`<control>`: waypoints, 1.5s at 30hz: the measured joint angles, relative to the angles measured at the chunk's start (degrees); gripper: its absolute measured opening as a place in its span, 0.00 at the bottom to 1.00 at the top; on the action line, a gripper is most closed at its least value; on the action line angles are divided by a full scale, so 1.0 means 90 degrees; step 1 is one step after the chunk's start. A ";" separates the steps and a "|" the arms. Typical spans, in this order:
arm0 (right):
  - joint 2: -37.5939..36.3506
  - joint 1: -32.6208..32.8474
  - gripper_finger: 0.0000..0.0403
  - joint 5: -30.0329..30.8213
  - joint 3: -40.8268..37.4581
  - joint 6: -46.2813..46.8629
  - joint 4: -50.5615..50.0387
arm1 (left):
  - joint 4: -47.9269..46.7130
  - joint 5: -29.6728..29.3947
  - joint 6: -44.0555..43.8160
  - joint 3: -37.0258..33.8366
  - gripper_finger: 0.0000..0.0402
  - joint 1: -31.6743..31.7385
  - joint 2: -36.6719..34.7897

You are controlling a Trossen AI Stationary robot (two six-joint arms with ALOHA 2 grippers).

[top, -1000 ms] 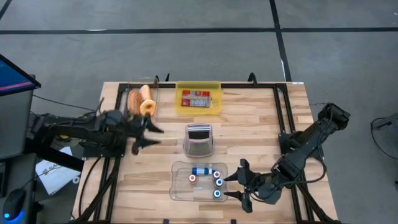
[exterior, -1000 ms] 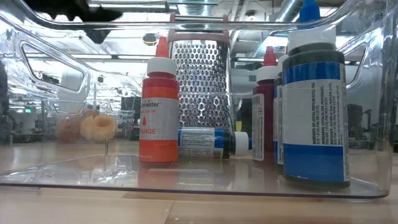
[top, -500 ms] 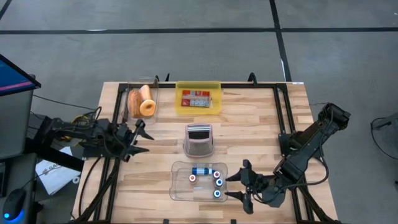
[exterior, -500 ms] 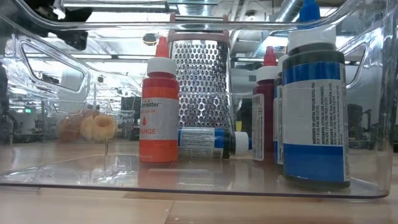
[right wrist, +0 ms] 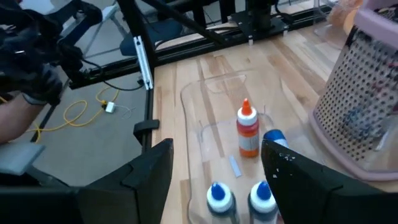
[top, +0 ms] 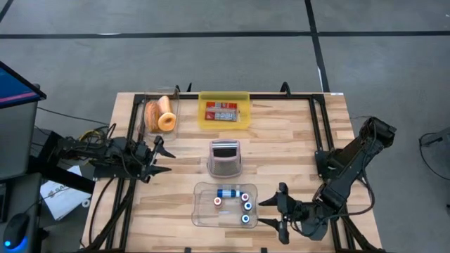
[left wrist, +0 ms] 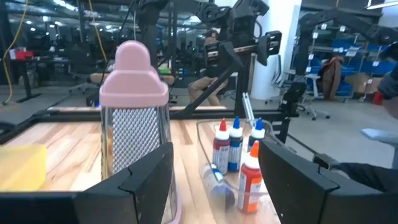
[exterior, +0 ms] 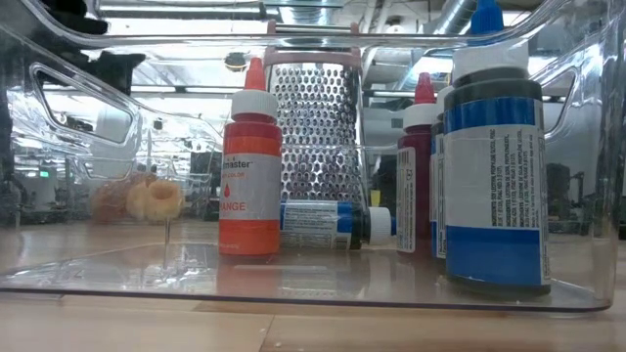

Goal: Pick & Place Food Item
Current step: Return to Home Position

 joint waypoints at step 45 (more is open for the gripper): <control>0.1898 -0.2228 0.58 -0.3482 -0.1210 -0.2231 0.4492 | 0.0073 -0.0164 -0.0390 -0.0055 0.58 0.0000 0.0049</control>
